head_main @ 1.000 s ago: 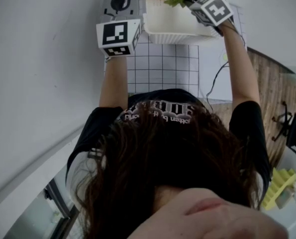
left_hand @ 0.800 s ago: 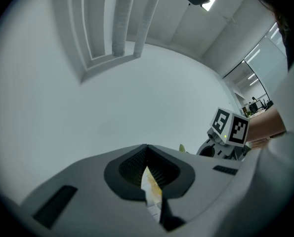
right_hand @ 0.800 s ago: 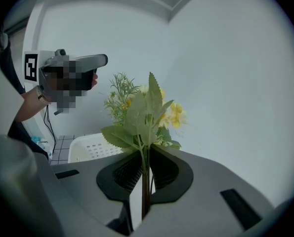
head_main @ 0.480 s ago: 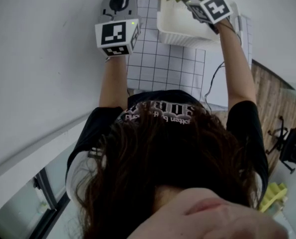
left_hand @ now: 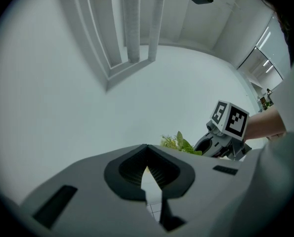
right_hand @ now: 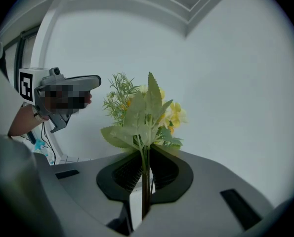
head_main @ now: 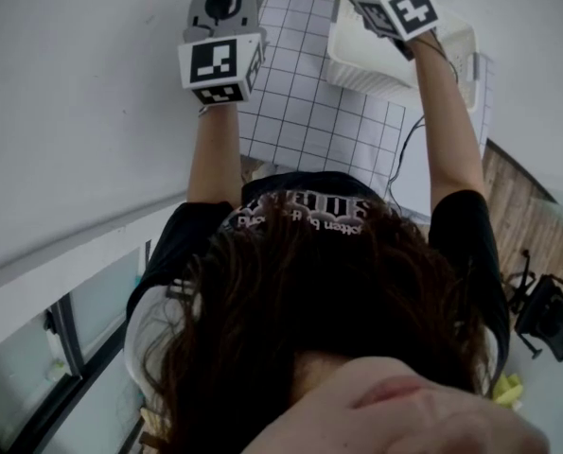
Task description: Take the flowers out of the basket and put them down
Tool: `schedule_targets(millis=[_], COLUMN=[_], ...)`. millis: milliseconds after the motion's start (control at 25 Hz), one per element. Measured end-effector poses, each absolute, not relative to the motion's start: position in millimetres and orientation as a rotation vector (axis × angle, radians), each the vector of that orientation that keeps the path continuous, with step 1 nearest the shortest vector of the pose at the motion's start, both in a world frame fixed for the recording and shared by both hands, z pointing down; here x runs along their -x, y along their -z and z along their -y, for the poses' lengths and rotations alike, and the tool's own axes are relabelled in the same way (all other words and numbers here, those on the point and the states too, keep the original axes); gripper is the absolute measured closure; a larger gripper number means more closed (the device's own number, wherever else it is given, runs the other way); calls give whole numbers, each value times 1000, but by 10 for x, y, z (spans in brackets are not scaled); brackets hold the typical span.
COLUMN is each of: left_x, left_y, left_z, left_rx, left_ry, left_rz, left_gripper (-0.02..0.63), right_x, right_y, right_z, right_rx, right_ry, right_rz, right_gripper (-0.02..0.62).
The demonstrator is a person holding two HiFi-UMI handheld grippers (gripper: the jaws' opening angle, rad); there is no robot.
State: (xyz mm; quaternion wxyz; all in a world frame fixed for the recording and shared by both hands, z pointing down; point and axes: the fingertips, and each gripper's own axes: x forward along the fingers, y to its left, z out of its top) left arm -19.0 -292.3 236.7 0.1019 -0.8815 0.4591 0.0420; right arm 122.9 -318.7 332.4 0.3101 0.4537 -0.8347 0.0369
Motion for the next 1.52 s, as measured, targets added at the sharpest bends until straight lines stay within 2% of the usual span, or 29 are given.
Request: schedule_targets(millis=[680,1080,1520], left_x=[1011,1153,1008], left_y=[-2417,-2468,-2525], left_z=[2964,3034,3045], left_rx=[2503,2486,2503], left_ry=[-97,-88,-68], left_rz=[-1556,-1629,-1614], left_gripper=[604,604,604], right_x=[-257,-163,-212], right_y=[-3161,-3085,-3138], right_z=[3428,3504,3465], right_rx=[-1136,-1251,-1244], right_ry=[-51,-56,-57], right_rz=[2405,2508,2524], right_gripper=[545,545,545])
